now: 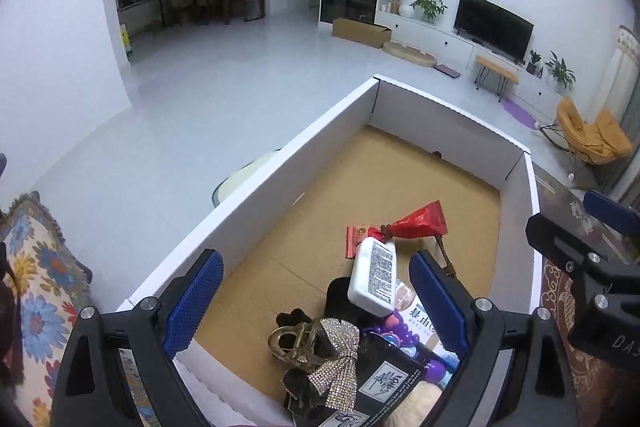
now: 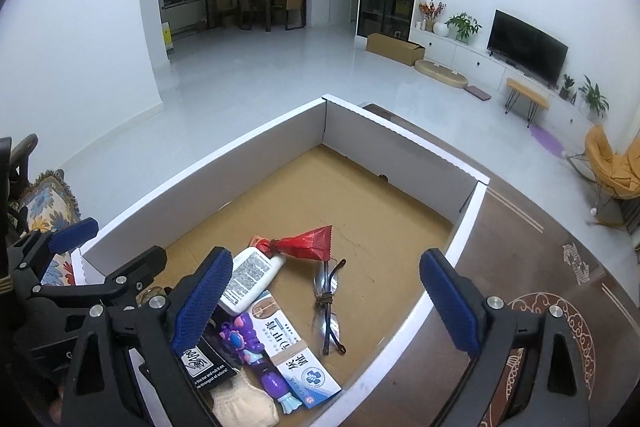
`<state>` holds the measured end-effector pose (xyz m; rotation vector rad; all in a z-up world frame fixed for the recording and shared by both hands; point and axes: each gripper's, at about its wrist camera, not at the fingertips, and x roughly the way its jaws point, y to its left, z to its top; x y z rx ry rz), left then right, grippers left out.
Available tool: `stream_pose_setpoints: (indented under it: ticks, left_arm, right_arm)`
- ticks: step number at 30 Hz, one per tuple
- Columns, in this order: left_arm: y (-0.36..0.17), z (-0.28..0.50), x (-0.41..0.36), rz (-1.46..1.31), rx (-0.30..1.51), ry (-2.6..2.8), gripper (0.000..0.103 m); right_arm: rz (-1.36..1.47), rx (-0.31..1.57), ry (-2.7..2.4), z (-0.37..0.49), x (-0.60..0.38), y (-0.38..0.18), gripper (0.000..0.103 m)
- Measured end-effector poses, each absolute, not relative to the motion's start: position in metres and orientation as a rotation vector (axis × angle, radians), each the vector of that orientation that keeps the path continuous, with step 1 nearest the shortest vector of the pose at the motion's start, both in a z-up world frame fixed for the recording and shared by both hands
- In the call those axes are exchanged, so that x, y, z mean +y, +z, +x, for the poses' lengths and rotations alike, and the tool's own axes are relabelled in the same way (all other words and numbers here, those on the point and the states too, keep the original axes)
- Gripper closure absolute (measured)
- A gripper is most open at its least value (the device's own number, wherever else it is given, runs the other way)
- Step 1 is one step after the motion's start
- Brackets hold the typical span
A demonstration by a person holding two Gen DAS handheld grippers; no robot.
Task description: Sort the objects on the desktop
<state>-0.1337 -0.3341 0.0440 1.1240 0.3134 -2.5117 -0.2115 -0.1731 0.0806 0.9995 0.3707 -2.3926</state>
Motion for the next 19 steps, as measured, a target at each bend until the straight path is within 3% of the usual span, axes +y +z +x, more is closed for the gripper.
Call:
stream_pose_setpoints:
  ticks: [19]
  left_arm:
    - [0.0438, -0.1268, -0.3253, 1.034, 0.308, -2.544, 0.008]
  right_arm:
    - [1.008, 0.338, -2.373, -0.2178, -0.1707, 0.0717, 0.008]
